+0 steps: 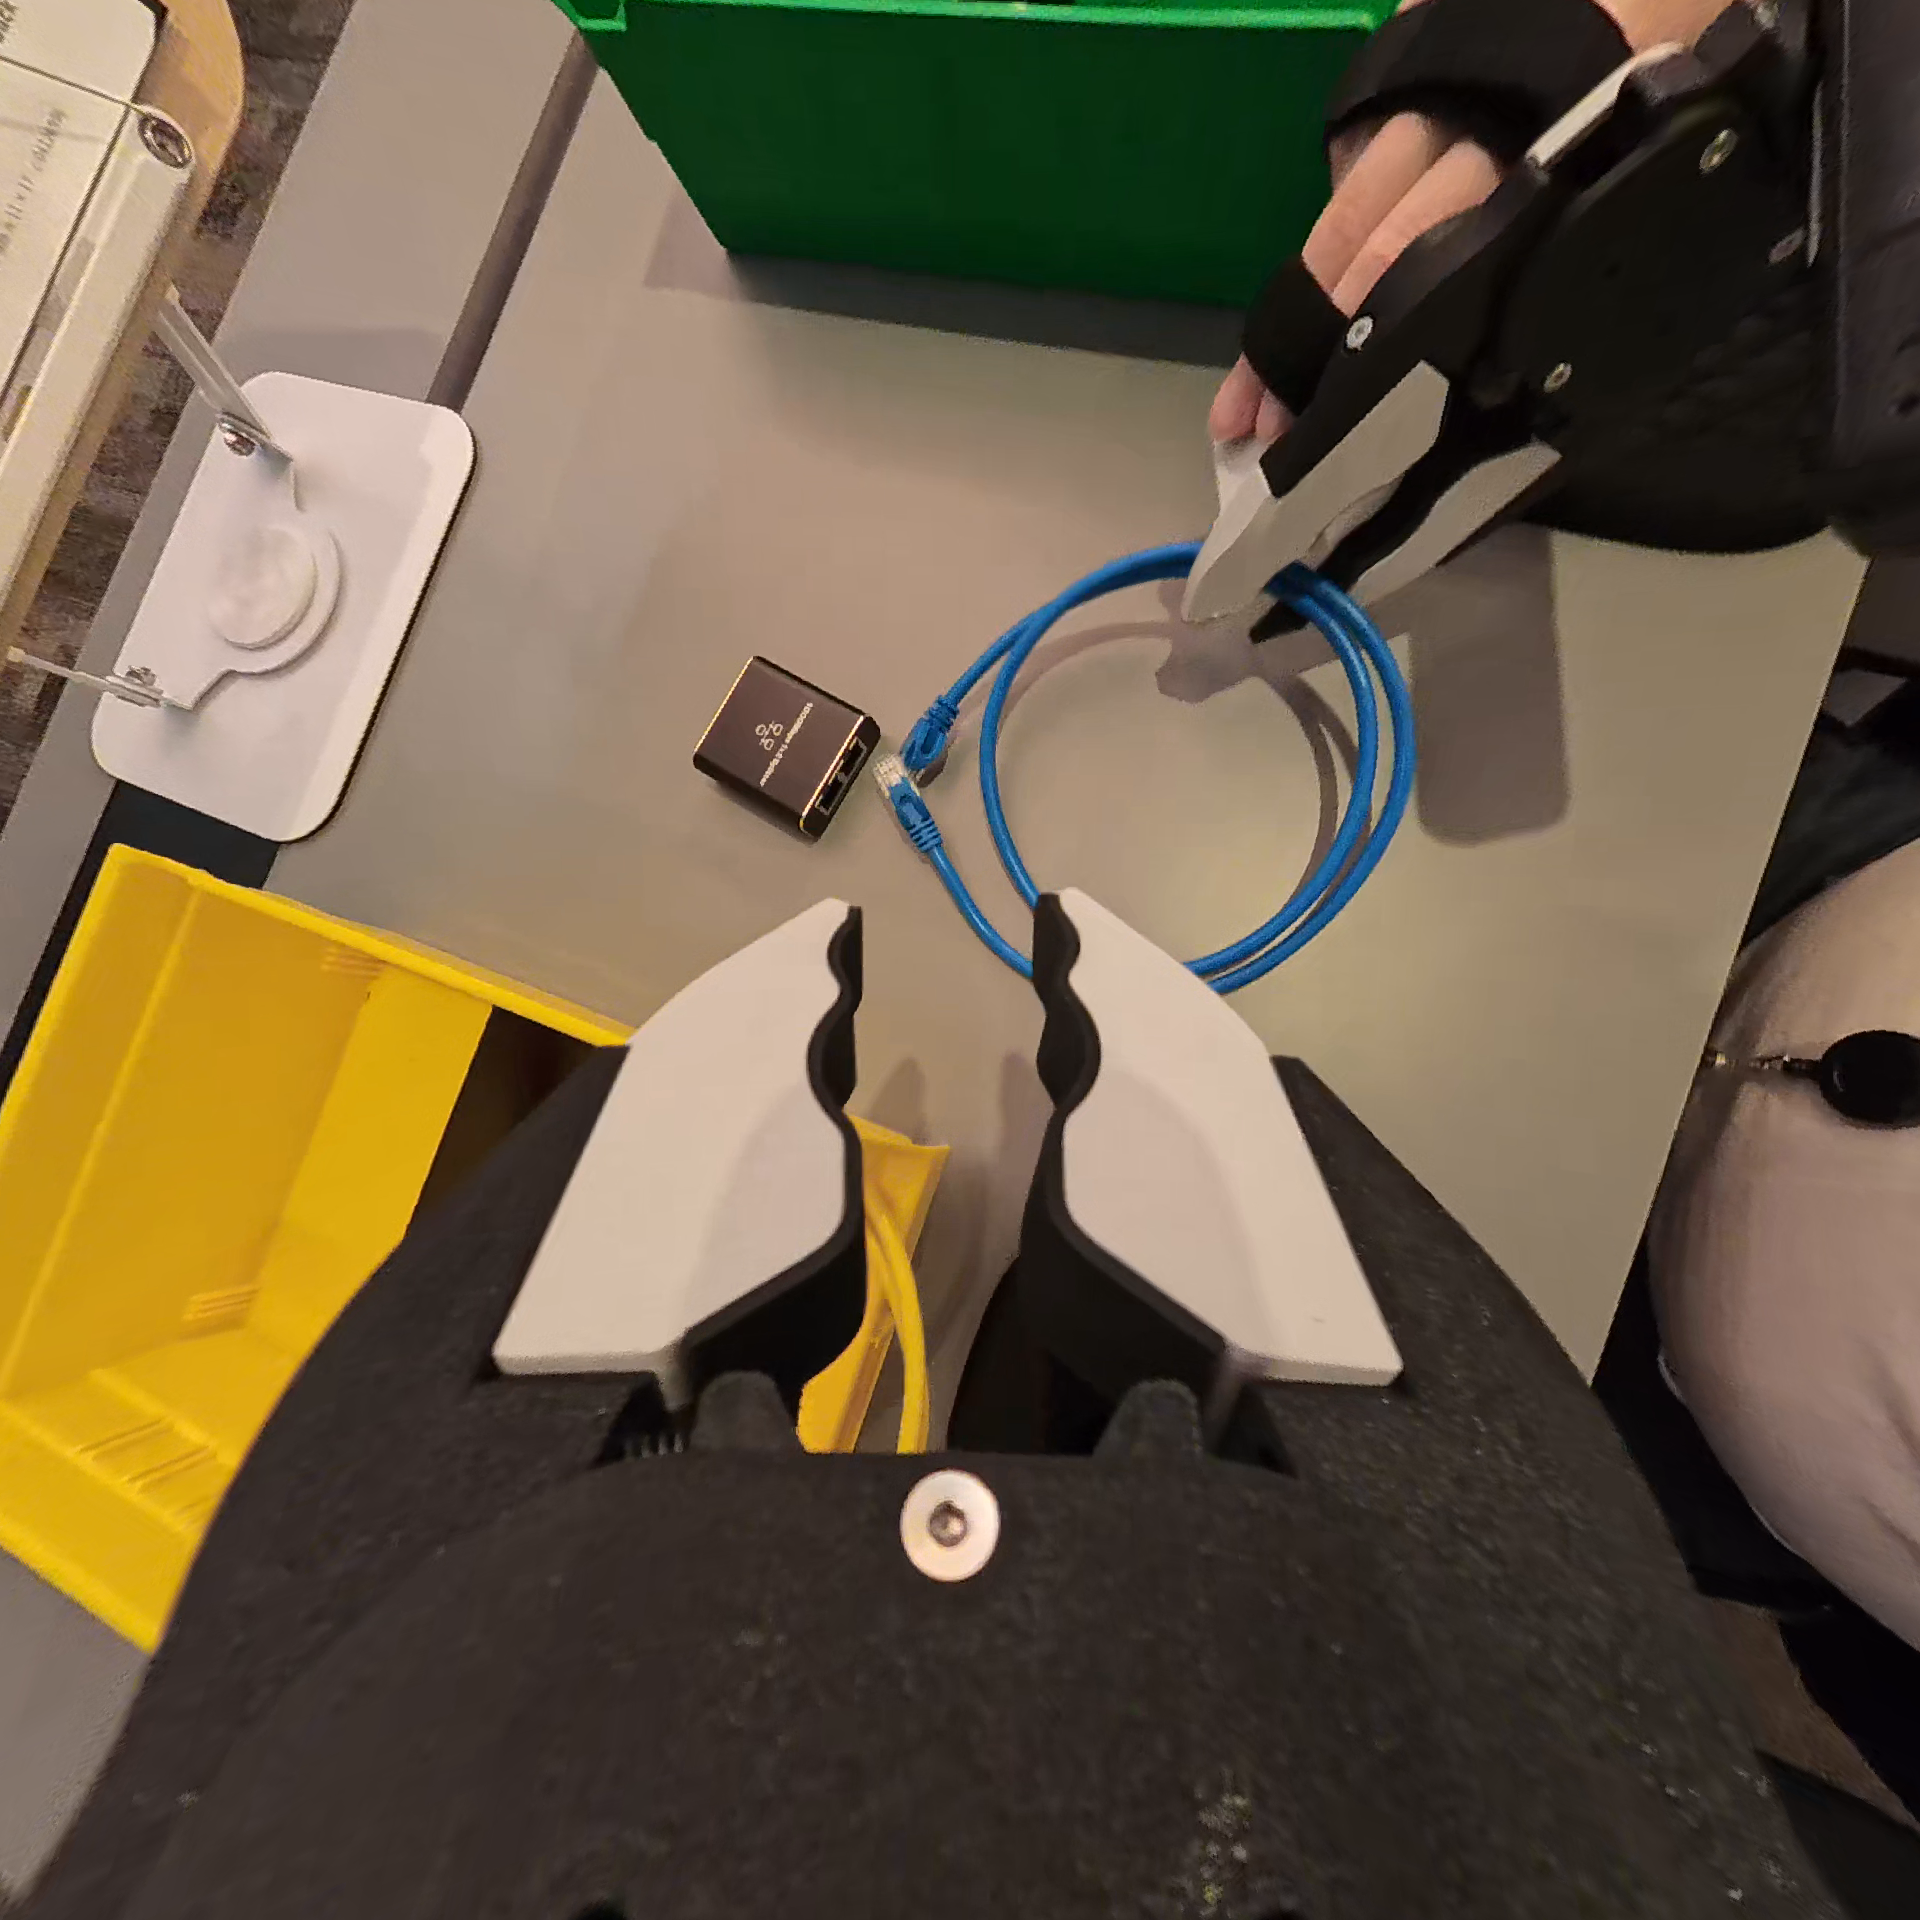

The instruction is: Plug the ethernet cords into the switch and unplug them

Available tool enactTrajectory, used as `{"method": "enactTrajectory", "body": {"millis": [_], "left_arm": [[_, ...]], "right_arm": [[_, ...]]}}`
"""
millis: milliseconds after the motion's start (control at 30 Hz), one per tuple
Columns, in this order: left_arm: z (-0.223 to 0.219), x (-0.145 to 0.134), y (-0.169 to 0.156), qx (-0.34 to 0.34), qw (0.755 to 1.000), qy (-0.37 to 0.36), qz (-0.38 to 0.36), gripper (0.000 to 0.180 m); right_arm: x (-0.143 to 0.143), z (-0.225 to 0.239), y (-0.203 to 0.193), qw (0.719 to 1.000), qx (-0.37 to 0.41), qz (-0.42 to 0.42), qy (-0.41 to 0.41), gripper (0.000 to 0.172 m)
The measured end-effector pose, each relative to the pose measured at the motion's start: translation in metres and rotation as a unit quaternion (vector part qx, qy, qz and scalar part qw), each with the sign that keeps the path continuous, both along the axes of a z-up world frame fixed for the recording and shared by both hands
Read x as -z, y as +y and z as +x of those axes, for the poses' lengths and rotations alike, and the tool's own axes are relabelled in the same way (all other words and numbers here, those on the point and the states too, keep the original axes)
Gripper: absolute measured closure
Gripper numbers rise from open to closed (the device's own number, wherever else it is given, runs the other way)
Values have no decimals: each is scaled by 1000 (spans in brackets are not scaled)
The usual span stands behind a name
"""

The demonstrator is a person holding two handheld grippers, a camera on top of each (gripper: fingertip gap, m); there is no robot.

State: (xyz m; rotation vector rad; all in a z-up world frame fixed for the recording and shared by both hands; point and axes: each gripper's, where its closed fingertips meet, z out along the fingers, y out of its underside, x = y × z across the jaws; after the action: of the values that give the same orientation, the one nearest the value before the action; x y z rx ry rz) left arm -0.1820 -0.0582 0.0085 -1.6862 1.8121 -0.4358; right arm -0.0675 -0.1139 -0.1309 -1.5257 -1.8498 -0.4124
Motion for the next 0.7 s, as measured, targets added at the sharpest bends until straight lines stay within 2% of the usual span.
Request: {"method": "enactTrajectory", "body": {"millis": [67, 200, 267, 400, 467, 500, 600, 700], "left_arm": [[2, 1, 2, -6, 1000, -8, -12, 150], [4, 21, 16, -41, 999, 29, -10, 149], [9, 35, 21, -51, 997, 53, 5, 149], [33, 52, 40, -36, 994, 90, 53, 146], [46, 61, 52, 14, 989, 116, 89, 146], [49, 68, 53, 42, 987, 133, 84, 146], [55, 86, 57, 56, 983, 172, 36, 149], [61, 96, 58, 7, 981, 195, -19, 150]], "right_arm": [[-1, 4, -5, 1000, 8, -26, -14, 129], [-17, 5, -19, 995, 14, -94, 38, 126], [-34, 2, -18, 990, 14, -102, 93, 126], [-88, -4, 7, 972, 39, -44, 227, 126], [-115, -10, 14, 951, 40, -24, 306, 127], [-124, -11, 17, 940, 44, -18, 337, 130], [-125, -10, 25, 928, 67, -6, 366, 132], [-109, -12, 25, 927, 65, 6, 368, 134]]}}
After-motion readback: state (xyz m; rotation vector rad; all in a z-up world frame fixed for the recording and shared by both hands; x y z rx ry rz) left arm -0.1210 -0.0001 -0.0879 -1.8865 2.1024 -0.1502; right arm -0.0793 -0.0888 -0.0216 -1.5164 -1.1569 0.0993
